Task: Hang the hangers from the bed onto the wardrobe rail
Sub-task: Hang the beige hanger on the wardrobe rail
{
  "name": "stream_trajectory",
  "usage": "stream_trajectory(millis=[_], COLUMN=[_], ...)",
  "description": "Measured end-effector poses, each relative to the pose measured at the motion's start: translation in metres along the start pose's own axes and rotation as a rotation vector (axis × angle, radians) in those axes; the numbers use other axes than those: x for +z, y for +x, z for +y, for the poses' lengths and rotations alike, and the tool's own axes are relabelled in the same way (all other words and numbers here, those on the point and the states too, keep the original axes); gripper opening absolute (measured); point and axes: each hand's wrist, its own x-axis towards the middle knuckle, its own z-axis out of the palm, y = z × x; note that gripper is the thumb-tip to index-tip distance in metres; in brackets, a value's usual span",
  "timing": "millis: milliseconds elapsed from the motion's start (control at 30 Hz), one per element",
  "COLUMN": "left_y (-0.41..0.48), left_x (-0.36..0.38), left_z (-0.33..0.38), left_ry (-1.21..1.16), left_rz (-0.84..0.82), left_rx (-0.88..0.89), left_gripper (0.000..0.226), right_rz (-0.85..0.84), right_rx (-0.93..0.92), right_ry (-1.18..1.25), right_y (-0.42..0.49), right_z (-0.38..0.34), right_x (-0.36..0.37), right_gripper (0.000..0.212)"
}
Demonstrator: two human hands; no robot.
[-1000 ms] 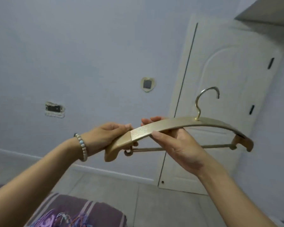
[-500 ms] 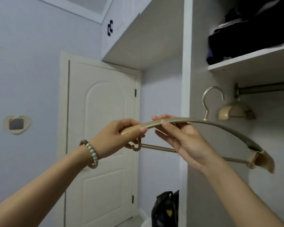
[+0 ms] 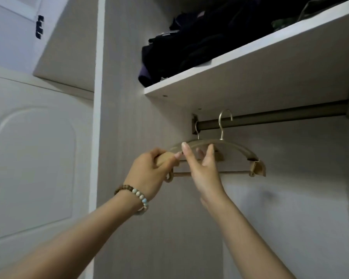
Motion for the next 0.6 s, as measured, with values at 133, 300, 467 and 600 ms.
stream_trajectory(millis=[133,300,467,600], left_y=[0.034,0.062,0.087,0.104], left_x=[0.048,0.068,0.078,0.08], left_z=[-0.004,-0.014,-0.023,-0.041], left_ry=[0.017,0.309,0.49,0.566], left_rz=[-0.03,-0.126,-0.096,-0.149], left_rx=[0.025,0.149,0.171,0.122], left_gripper=[0.029,0.022,0.026,0.027], right_rz=[-0.015,-0.084,-0.129,-0.151], right_rx=[-0.002,0.029,0.024,0.059], right_ry=[-0.099,-0.143,-0.125,-0.173], right_y=[0.048,0.094,0.127,0.143], right_z=[0.009,0.02,0.026,0.04], right_x=[-0.031,-0.052,-0.054,-0.051], right_gripper=[0.097,0.093,0.091,0.089])
